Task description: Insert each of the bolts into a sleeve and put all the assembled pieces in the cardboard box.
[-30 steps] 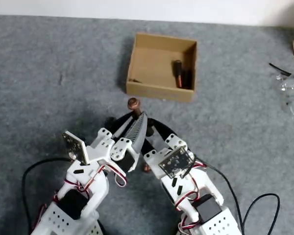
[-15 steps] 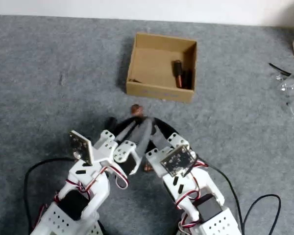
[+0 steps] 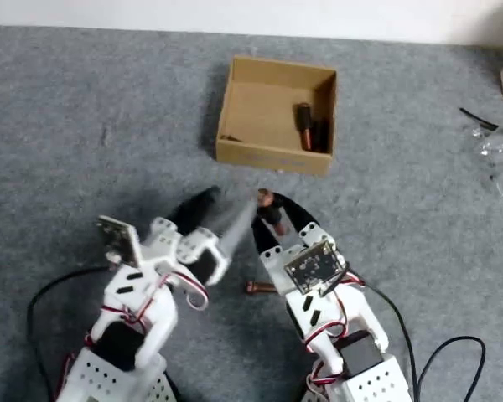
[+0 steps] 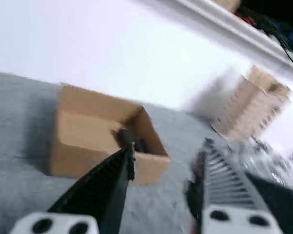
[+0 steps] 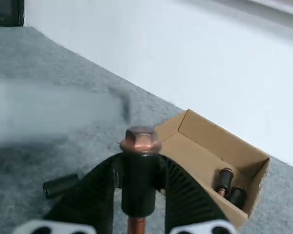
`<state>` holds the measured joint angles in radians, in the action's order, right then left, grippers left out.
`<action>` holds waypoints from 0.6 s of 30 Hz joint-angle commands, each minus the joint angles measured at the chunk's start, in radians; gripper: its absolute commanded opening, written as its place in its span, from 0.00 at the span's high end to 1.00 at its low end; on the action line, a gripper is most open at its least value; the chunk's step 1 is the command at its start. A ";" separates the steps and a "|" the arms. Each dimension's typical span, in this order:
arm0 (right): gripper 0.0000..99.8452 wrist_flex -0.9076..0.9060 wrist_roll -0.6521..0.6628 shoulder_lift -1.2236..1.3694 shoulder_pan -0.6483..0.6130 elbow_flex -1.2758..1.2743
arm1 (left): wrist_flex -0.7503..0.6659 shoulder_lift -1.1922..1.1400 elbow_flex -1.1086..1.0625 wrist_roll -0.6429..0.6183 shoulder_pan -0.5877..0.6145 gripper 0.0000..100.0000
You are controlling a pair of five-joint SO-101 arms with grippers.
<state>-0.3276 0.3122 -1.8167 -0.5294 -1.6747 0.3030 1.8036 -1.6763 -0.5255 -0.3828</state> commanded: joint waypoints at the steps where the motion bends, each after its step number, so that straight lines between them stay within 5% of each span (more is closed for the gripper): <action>1: 1.00 0.059 -0.006 -0.022 0.013 -0.062 | -0.081 0.012 -0.019 -0.037 0.114 0.84; 9: 1.00 0.131 -0.008 -0.021 0.033 -0.119 | -0.087 0.008 -0.019 0.046 0.114 0.99; 18: 1.00 0.130 -0.009 -0.019 0.061 -0.119 | 0.049 0.002 -0.019 0.493 0.116 0.99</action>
<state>-0.2447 0.3122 -1.8167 -0.5079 -1.6747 0.2770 1.8036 -1.6763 -0.2325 -0.2770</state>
